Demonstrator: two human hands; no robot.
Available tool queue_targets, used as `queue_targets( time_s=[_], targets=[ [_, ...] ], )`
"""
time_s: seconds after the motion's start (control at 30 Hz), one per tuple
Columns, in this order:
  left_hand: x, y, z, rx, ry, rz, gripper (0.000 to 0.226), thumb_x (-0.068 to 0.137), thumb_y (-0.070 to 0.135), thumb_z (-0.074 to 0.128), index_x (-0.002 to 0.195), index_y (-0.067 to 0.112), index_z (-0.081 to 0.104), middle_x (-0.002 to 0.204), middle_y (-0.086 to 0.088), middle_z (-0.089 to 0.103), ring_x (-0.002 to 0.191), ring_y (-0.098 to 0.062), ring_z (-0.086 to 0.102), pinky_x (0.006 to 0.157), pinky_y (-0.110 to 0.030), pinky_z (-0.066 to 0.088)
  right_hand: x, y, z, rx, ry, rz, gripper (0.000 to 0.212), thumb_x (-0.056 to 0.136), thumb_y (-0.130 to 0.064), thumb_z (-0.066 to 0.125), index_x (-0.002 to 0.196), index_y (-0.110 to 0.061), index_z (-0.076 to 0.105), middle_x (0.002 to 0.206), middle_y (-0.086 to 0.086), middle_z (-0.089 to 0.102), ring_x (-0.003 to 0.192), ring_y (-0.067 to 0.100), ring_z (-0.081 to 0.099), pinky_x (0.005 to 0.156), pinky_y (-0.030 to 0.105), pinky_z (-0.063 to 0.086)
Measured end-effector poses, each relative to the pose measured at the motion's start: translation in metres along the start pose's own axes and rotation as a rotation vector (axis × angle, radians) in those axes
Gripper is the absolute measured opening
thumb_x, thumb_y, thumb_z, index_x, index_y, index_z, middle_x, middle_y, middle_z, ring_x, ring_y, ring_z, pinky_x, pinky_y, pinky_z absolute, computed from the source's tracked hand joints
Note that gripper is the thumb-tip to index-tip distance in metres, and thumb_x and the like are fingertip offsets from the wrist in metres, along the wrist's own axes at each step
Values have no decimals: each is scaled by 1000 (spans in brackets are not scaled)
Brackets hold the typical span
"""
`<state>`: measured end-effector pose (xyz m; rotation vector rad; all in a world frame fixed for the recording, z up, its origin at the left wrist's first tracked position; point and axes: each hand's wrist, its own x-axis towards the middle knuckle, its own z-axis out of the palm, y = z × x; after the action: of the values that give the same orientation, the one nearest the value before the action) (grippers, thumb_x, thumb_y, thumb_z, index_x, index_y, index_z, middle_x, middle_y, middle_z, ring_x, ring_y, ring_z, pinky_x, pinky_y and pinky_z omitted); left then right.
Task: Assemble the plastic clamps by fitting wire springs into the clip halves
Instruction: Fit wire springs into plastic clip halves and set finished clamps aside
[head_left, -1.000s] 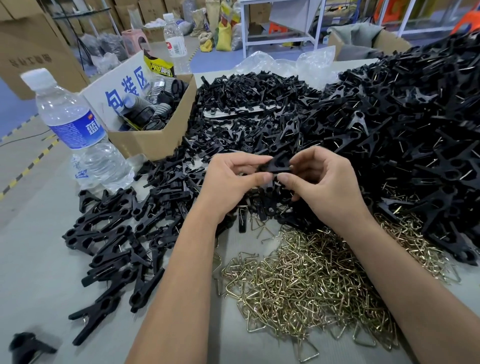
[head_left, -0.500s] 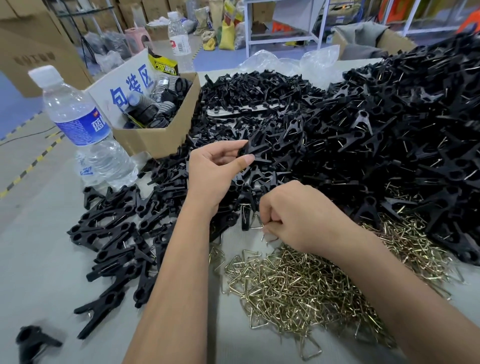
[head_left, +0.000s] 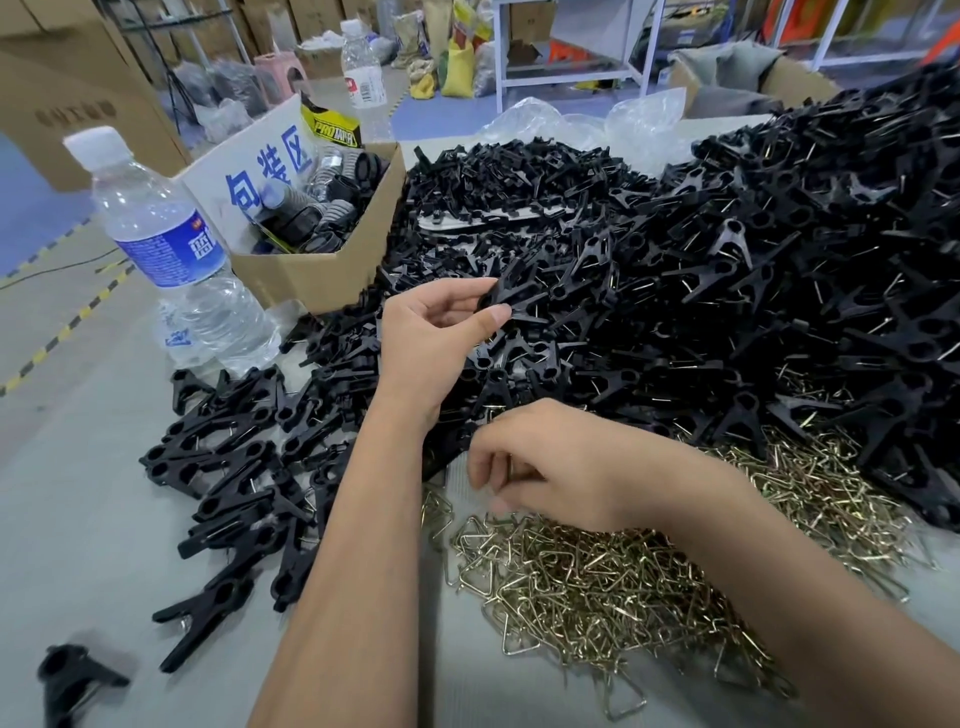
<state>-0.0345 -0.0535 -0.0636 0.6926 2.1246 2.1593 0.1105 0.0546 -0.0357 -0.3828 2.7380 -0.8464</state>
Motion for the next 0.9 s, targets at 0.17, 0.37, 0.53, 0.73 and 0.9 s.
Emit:
queue_targets(
  time_s=[0.17,0.37,0.53,0.73,0.9],
  targets=[
    [0,-1,0,10,3,-7,25,69,24,90,90,36,83,83,5,74,81,-15,63,82,-33,62,3,1,5,-31,-9,-52,14,82,-25,86,84,-25,72,90,-11,63,78,-1,55,66,9,38],
    [1,0,-2,29,-15,0,27,71,20,92,90,36,83,83,10,76,82,-10,64,82,-31,60,-8,17,-12,299,270,-34,12,81,-31,88,75,-27,79,76,-8,69,66,6,60,63,26,51],
    [-1,2,0,10,-25,-11,28,74,12,91,93,30,83,84,5,76,83,-14,64,82,-31,61,-17,35,-19,562,375,25,14,91,-26,80,79,-19,79,62,-4,64,53,6,50,52,16,41],
    [-4,6,2,21,-56,-42,29,75,7,91,95,26,82,86,-2,75,83,-16,63,88,-39,61,-13,47,-13,947,630,84,6,93,-6,74,92,-5,80,86,19,77,68,22,68,55,24,56],
    [-6,8,5,-6,-102,-35,29,76,3,89,98,20,81,88,-7,74,83,-18,62,83,-33,60,-14,53,-11,1051,738,64,25,95,1,70,112,-14,78,83,17,76,66,21,68,53,24,56]
  ],
)
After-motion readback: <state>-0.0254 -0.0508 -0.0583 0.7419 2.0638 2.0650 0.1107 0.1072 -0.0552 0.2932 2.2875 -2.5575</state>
